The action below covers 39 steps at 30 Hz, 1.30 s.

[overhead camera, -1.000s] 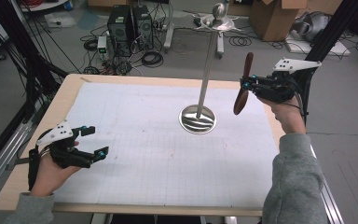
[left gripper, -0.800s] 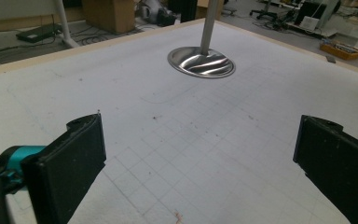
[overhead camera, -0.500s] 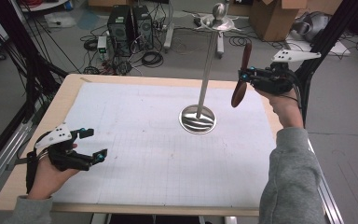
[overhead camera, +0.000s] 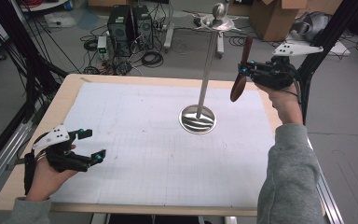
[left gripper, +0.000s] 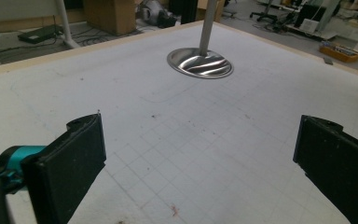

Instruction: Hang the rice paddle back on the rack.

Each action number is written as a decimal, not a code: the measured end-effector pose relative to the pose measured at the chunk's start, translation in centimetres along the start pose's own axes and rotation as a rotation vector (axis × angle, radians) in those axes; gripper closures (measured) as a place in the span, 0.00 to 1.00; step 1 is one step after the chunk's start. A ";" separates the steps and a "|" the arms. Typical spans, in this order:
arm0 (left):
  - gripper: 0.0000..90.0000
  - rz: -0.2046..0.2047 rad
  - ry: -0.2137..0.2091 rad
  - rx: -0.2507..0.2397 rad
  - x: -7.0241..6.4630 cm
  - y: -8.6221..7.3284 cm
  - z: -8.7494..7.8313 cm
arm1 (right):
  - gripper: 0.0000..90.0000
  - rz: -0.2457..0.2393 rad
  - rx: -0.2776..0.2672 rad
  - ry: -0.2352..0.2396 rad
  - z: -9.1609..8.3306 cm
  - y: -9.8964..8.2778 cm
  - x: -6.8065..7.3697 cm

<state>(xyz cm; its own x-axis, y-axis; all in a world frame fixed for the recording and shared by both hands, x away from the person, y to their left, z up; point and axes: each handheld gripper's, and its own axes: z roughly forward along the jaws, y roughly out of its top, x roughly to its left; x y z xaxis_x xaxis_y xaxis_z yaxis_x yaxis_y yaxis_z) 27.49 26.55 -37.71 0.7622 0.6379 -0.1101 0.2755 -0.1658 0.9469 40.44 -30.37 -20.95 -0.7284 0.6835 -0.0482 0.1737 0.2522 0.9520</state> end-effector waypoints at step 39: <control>0.03 -0.021 0.010 -0.014 0.3 -0.2 -1.0 | 0.87 0.023 -0.071 0.024 0.5 1.8 0.0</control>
<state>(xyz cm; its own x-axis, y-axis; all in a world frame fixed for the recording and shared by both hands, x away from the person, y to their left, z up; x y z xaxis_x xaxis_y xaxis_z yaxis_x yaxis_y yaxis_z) 27.07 27.55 -37.68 0.7505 0.6486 -0.1268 0.2832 -0.1423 0.9484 41.06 -29.54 -19.36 -0.7407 0.6715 -0.0193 0.1438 0.1866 0.9719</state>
